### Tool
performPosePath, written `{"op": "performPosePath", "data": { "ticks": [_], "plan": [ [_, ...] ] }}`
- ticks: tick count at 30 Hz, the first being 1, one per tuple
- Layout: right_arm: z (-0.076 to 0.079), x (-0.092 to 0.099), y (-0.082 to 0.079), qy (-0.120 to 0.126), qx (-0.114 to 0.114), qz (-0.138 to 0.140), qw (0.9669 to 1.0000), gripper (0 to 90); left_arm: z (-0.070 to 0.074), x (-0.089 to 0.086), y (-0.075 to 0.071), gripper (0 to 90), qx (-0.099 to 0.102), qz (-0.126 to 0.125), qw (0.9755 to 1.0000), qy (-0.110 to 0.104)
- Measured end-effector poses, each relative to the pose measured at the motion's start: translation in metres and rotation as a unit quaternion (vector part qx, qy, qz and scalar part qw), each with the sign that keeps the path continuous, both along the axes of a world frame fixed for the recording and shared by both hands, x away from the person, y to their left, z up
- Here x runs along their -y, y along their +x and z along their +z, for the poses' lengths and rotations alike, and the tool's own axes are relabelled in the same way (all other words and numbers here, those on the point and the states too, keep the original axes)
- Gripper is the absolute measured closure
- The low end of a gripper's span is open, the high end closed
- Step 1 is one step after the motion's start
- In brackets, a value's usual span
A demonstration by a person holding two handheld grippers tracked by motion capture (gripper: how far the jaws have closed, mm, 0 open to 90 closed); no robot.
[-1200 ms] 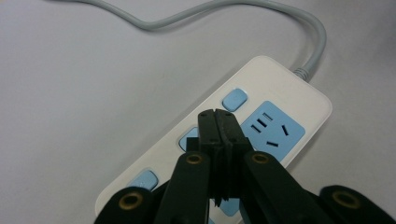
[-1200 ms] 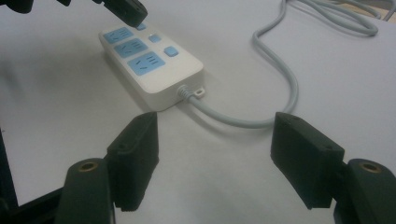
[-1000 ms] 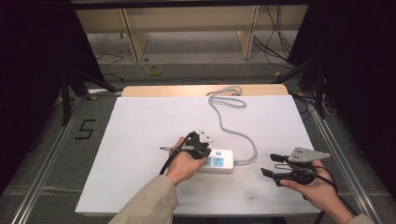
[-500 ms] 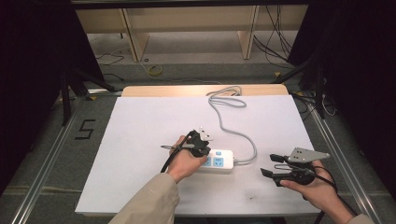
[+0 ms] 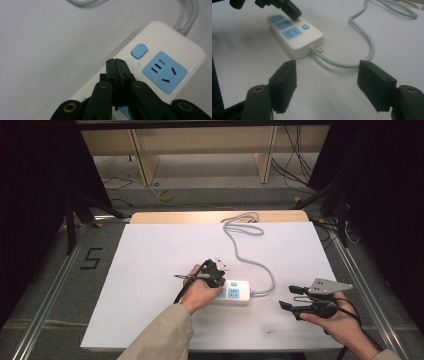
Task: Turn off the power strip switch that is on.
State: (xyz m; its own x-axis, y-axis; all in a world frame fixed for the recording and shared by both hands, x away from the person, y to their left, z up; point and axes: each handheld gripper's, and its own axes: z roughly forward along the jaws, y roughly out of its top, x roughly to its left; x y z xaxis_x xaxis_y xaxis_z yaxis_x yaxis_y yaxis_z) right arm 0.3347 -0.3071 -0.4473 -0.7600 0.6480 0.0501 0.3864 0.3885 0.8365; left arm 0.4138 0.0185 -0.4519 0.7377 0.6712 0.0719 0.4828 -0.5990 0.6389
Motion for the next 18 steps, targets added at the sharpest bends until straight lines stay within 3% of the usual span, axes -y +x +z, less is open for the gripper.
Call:
{"op": "performPosePath", "data": {
  "ticks": [12,18],
  "plan": [
    [0.0,0.0003,-0.0005,0.0,-0.002,0.001,1.0,32.2,-0.0001,0.0073,0.001,90.0,0.013,-0.019,0.9995,0.02],
    [-0.0001,0.0,-0.0011,-0.001,-0.004,0.004,1.0,32.0,-0.0001,0.0066,0.0029,90.0,0.007,-0.017,0.9997,0.015]
  ]
}}
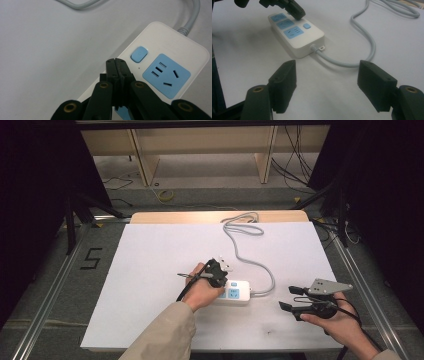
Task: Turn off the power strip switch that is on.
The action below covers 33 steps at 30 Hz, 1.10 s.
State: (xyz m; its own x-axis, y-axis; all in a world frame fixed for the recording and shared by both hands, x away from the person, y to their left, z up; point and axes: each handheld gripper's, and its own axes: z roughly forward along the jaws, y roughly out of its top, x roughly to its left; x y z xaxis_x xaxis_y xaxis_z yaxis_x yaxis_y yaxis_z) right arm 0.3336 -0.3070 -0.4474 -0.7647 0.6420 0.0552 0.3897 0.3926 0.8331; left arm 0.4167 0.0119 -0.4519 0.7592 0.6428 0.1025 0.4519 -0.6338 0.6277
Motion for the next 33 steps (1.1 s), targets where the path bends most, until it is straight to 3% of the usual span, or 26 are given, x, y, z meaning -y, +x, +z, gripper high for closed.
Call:
{"op": "performPosePath", "data": {
  "ticks": [7,12,22,30,33],
  "plan": [
    [0.0,0.0,0.0,-0.001,-0.001,-0.001,1.0,32.0,0.002,0.004,0.002,90.0,-0.014,0.018,0.9997,0.006],
    [0.0,0.0,0.0,0.0,-0.001,-0.001,1.0,31.9,0.002,0.007,0.003,90.0,-0.017,0.007,0.9997,0.013],
    [0.0,0.0,0.0,0.0,-0.001,0.0,1.0,31.9,0.003,0.001,0.007,90.0,-0.036,0.015,0.9992,-0.008],
    [-0.001,0.0,0.0,-0.002,-0.001,0.003,1.0,32.0,0.004,-0.003,0.009,90.0,-0.035,0.02,0.9992,0.001],
    [0.0,0.0,0.0,-0.002,0.0,0.003,1.0,32.0,0.004,-0.004,0.01,90.0,-0.041,0.021,0.9989,-0.006]
  ]
}}
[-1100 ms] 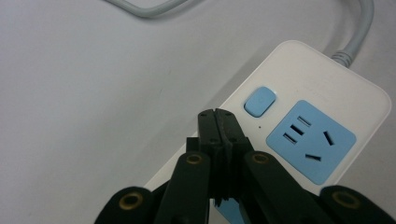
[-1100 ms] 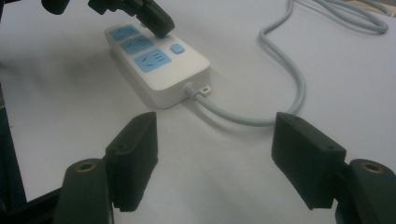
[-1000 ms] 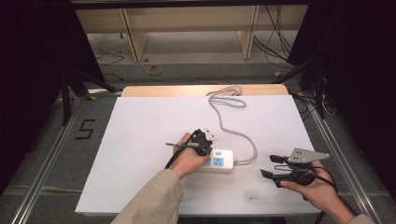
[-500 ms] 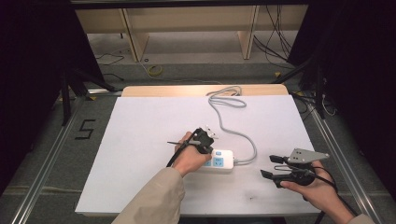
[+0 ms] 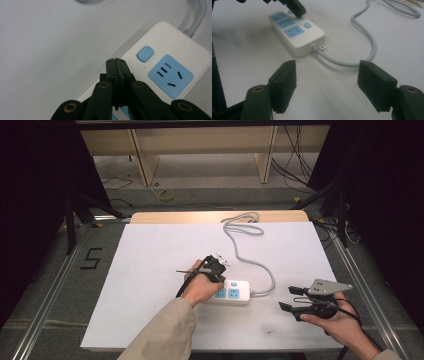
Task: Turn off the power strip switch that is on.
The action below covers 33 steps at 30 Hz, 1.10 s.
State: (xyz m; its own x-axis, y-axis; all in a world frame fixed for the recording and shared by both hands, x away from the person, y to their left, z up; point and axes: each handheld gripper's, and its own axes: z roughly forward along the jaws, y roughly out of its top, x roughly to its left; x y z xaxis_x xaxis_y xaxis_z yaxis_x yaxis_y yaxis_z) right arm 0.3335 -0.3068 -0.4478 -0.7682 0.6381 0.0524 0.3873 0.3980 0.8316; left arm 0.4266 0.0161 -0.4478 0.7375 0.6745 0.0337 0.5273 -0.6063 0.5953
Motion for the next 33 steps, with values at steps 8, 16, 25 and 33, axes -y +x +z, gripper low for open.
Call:
{"op": "performPosePath", "data": {
  "ticks": [8,16,25,33],
  "plan": [
    [0.0,-0.0001,0.0,-0.001,0.0,0.0,1.0,32.0,0.0,-0.0012,0.0013,90.0,-0.004,-0.001,1.0,-0.001],
    [0.0001,-0.0003,-0.0005,-0.001,-0.001,-0.002,1.0,32.0,0.0015,-0.0002,0.0001,90.0,-0.002,-0.006,0.9996,0.028],
    [-0.0002,-0.0009,0.0002,-0.001,-0.002,-0.001,1.0,32.1,0.0013,-0.0006,0.0001,90.0,-0.001,-0.01,0.9996,0.027],
    [-0.0002,-0.0003,0.0006,0.0,-0.003,-0.003,1.0,32.1,0.0018,0.0025,-0.0005,90.0,0.001,-0.018,0.9997,0.018]
  ]
}}
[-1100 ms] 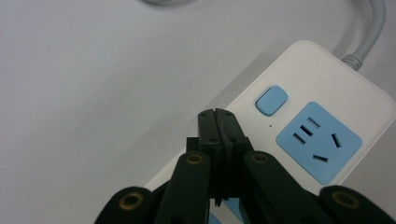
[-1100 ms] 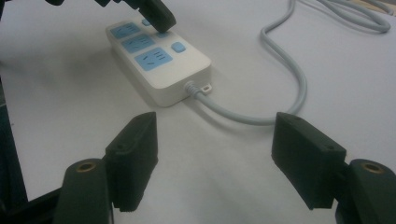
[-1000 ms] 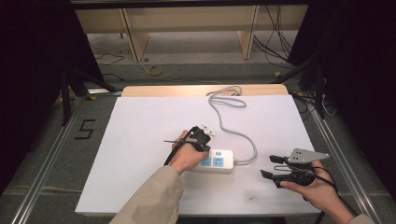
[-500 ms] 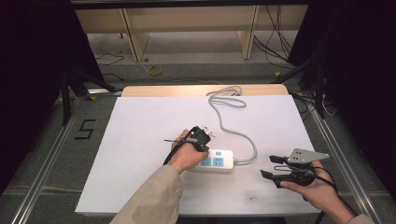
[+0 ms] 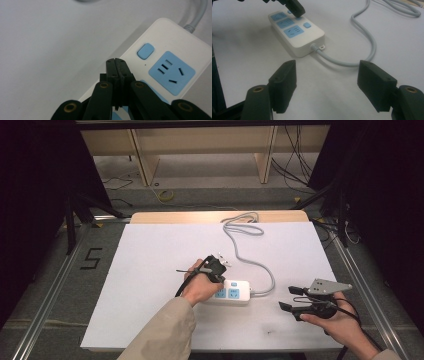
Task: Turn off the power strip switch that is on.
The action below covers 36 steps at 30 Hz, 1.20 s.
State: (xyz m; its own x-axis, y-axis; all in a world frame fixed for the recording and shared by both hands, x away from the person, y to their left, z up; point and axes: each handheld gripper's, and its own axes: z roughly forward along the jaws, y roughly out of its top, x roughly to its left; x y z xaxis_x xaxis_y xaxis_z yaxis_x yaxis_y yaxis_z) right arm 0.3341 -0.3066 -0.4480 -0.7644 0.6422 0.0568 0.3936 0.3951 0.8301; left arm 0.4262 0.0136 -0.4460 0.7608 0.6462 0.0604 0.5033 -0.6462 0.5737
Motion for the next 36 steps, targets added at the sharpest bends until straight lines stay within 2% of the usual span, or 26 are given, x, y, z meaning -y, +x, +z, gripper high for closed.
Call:
{"op": "performPosePath", "data": {
  "ticks": [5,12,15,24,36],
  "plan": [
    [-0.0002,0.0002,-0.0001,-0.001,0.0,0.0,1.0,32.1,0.0,-0.0008,0.0002,90.0,-0.004,0.001,1.0,-0.001],
    [-0.0002,-0.0002,-0.0005,-0.002,0.0,0.0,1.0,32.1,-0.0001,0.0014,-0.0018,90.0,-0.002,0.005,1.0,0.004],
    [-0.0002,0.0,-0.0004,-0.002,0.0,0.0,1.0,32.1,0.0003,0.0032,-0.0027,90.0,0.002,0.003,0.9999,0.013],
    [0.0,0.0003,-0.0001,-0.001,0.0,-0.002,1.0,32.1,-0.0002,0.0045,-0.0015,90.0,0.0,0.001,0.9999,0.017],
    [0.0001,0.0004,-0.0005,-0.001,0.0,-0.001,1.0,32.2,-0.0002,0.0032,-0.0005,90.0,-0.004,0.002,0.9999,0.012]
  ]
}}
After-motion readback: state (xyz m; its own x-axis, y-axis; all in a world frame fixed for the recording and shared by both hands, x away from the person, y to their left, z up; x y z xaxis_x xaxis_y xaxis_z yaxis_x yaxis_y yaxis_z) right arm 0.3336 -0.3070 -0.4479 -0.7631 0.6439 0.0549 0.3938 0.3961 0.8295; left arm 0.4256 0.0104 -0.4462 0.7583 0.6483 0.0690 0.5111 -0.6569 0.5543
